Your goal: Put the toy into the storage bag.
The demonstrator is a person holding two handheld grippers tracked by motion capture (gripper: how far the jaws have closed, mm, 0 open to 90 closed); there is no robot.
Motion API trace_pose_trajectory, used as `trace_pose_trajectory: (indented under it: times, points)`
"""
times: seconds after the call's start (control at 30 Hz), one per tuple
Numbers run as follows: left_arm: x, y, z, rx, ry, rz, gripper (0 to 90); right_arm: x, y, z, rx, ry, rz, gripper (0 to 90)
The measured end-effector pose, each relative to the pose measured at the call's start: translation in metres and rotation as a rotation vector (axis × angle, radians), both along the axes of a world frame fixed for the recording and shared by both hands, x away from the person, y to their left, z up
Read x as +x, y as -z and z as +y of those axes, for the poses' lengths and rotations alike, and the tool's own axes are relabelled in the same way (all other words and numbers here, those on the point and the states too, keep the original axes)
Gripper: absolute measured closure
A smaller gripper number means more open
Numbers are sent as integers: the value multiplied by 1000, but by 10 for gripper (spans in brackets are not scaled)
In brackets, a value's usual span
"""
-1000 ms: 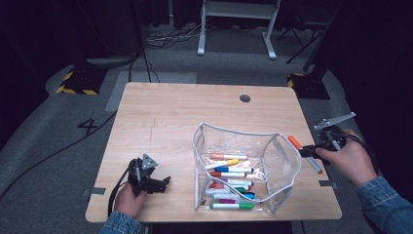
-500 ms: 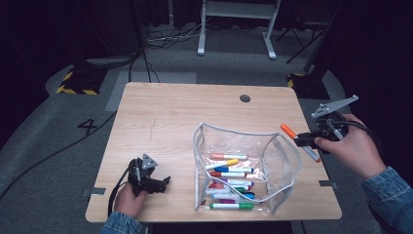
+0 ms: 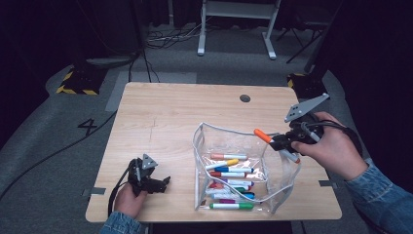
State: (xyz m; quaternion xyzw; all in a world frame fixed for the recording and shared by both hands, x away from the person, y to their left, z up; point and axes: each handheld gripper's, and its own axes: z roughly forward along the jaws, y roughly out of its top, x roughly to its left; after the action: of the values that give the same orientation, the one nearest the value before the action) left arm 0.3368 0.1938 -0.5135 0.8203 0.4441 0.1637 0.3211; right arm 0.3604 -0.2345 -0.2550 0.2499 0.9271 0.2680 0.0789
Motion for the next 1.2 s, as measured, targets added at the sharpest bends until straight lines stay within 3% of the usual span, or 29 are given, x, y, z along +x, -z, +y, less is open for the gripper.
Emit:
trace_pose_trajectory:
  times: [0.5,0.83,1.17,1.2]
  points:
    - [0,0,0,2,-1,0,0,-7,16,55,-31,-170,33,772]
    - [0,0,0,3,-1,0,0,-6,50,89,-80,-281,84,771]
    - [0,0,0,3,0,-1,0,-5,84,102,-147,-331,141,771]
    - [0,0,0,2,-1,0,0,-5,93,104,-164,-345,154,771]
